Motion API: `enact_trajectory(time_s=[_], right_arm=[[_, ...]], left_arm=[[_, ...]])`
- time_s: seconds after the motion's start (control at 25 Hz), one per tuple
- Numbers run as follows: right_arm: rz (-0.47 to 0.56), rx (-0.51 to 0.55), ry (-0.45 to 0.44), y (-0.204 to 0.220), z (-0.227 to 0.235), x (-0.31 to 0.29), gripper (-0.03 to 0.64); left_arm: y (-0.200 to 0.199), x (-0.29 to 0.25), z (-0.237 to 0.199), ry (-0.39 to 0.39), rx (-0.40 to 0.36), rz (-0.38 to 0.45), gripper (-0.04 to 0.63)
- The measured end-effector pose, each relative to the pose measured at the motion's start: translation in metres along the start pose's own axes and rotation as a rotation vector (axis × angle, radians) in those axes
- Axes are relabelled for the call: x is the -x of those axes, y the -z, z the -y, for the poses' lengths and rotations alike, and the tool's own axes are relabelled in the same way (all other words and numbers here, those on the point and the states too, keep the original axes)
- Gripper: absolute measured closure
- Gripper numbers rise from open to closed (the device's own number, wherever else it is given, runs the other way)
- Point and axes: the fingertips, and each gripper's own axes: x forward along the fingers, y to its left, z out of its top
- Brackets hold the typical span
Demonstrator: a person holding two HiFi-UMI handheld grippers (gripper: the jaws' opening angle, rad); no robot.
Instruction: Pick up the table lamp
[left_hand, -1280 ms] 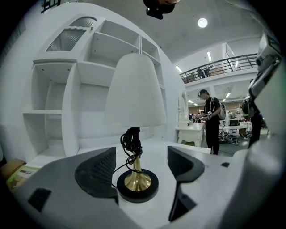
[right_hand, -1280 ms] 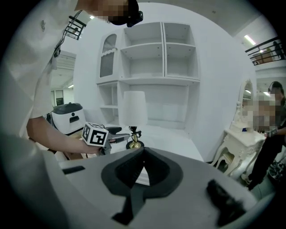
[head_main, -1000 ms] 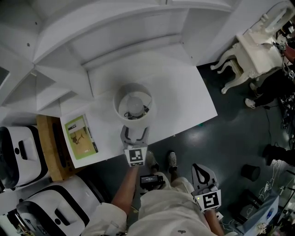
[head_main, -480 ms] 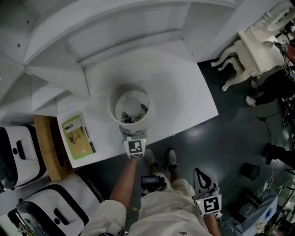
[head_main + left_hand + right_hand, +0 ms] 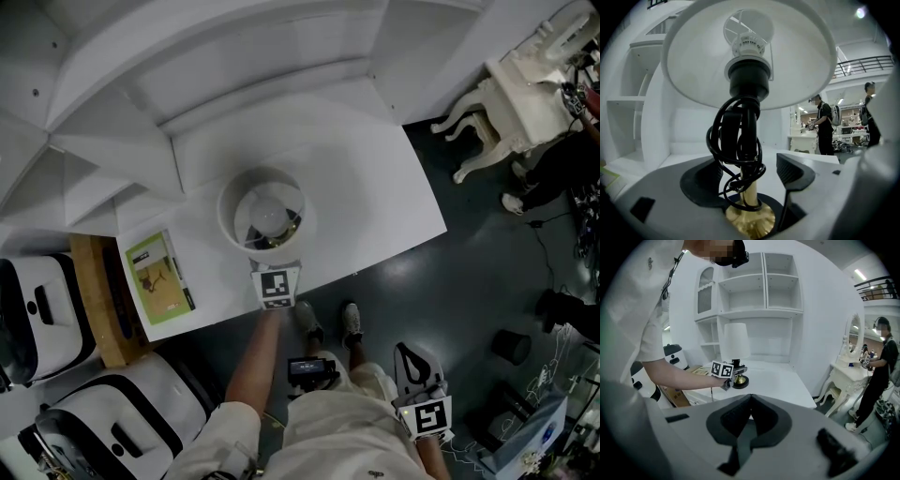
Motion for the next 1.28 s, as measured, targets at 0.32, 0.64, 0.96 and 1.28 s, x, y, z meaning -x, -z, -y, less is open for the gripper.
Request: enact_trajectory(time_s=[0.32,0.64,0.96,1.28], right_arm=[[-0.012,-0.003,0.004,0.002,-0.002,0.001,0.604],[-0.014,-0.006,0.005,0.004,-0.004,0.001,0.604],[-0.009,-0.003,0.01,0.003,-0.006,0.002,0.604],[-0.016,0.007,0.018,0.004,-0.003,0.005,0.604]], left_arm=[[-0.004,-0.005,-0.011,-0.025,-0.005,0.014,0.364],[-0.004,-0.009,-0.01,0.002,0.042,0.009,0.42],[0.0,-0.009,-0.014,-0.006,0.069,-0.006,0.448],[-0.002,-0.005,-0.008,0.015,0.078,-0.025,0.453]])
